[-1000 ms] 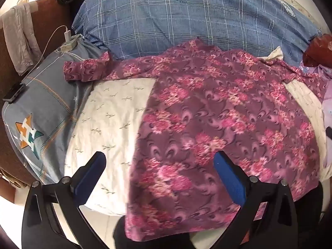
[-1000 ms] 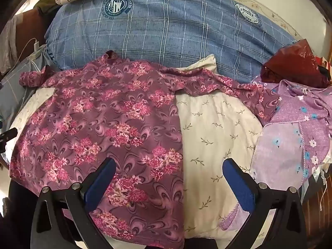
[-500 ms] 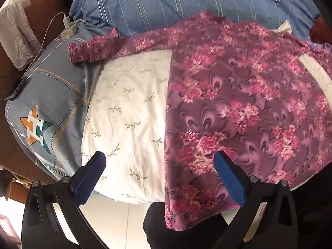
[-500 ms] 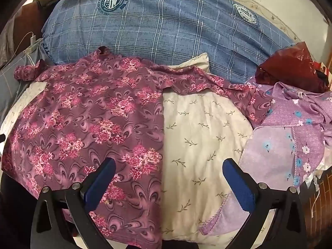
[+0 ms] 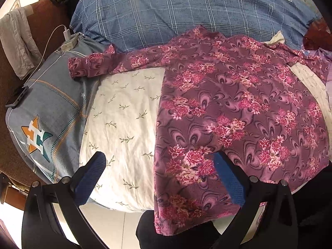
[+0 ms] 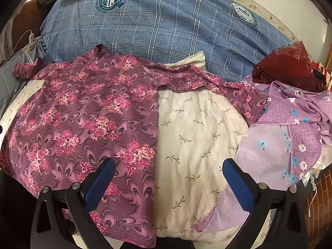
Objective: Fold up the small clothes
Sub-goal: 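Position both grippers open above the hem of the purple floral shirt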
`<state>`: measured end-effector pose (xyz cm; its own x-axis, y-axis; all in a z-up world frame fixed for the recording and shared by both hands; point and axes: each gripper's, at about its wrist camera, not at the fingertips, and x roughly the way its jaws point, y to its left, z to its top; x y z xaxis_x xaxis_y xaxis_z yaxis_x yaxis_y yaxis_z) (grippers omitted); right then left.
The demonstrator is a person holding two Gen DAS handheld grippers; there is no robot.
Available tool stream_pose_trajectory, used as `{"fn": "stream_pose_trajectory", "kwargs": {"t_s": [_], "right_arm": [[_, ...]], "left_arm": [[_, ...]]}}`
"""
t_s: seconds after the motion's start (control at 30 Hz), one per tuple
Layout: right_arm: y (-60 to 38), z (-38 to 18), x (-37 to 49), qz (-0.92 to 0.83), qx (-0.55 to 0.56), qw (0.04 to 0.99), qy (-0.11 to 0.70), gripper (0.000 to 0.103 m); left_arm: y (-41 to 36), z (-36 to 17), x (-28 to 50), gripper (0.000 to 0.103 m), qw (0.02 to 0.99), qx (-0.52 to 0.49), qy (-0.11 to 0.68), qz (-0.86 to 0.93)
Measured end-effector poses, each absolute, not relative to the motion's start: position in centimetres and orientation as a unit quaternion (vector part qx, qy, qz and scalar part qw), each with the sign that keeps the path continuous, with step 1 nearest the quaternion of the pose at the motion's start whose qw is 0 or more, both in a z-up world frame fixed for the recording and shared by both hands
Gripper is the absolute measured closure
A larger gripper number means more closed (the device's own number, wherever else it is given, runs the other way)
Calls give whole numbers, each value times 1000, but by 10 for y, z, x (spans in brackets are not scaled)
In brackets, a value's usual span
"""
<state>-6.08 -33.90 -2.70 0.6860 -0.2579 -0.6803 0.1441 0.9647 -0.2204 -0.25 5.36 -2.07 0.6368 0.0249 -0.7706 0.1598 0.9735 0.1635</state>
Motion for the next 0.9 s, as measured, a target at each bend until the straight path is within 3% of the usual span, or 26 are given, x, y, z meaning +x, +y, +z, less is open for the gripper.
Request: {"fn": "stream_pose_trajectory", "kwargs": {"t_s": [0.9], "right_arm": [[-350, -32, -78, -190, -10, 899, 394, 0]], "left_arm": [[32, -27, 35, 0, 879, 119, 440, -143]]}}
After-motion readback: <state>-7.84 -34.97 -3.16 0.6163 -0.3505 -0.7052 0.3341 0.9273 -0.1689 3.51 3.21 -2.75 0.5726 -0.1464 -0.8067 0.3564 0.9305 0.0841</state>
